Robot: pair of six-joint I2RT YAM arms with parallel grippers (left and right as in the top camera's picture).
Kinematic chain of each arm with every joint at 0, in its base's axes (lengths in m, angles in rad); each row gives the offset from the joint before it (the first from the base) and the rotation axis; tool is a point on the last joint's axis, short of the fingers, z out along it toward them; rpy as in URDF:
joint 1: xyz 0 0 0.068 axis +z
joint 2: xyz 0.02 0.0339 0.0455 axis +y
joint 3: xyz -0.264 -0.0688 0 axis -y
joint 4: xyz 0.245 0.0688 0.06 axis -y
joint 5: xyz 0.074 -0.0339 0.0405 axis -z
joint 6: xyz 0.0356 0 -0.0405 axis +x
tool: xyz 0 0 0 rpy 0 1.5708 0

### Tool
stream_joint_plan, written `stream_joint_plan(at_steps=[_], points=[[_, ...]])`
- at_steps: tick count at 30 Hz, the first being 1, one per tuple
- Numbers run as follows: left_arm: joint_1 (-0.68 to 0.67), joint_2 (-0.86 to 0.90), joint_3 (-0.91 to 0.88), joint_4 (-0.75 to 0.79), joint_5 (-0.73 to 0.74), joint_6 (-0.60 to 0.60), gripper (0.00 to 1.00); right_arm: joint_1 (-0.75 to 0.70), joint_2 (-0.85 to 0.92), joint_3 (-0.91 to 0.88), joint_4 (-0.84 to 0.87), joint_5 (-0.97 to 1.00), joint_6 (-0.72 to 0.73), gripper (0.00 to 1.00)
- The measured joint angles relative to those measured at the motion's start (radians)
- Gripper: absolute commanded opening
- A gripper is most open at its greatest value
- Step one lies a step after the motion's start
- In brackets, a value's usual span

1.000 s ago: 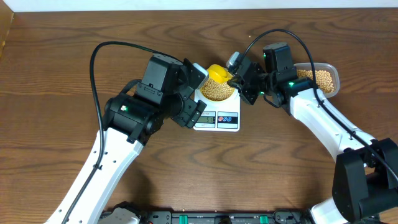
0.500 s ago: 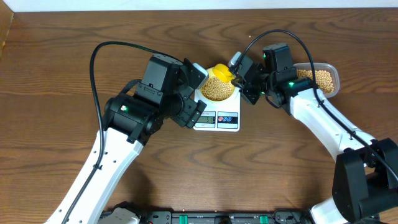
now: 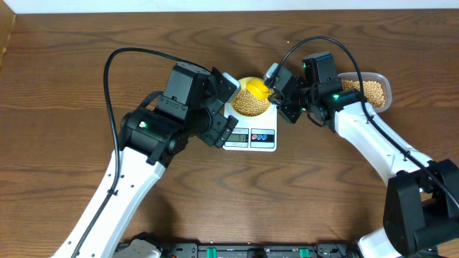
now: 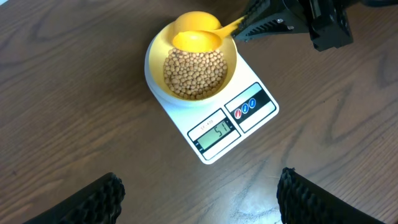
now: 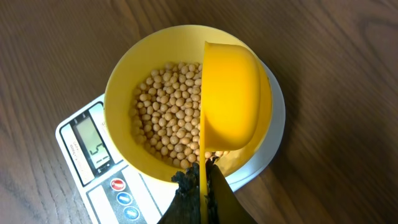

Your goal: Scoop item into bowl and weigh 50g on scale

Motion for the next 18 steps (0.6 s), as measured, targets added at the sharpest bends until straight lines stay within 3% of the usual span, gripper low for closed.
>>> stream_joint_plan(at_steps=[18], points=[[0.0,0.0,0.0,0.0,0.0,0.0,0.81,0.0,0.0,0.0,-0.067,0.012,-0.006,0.01]])
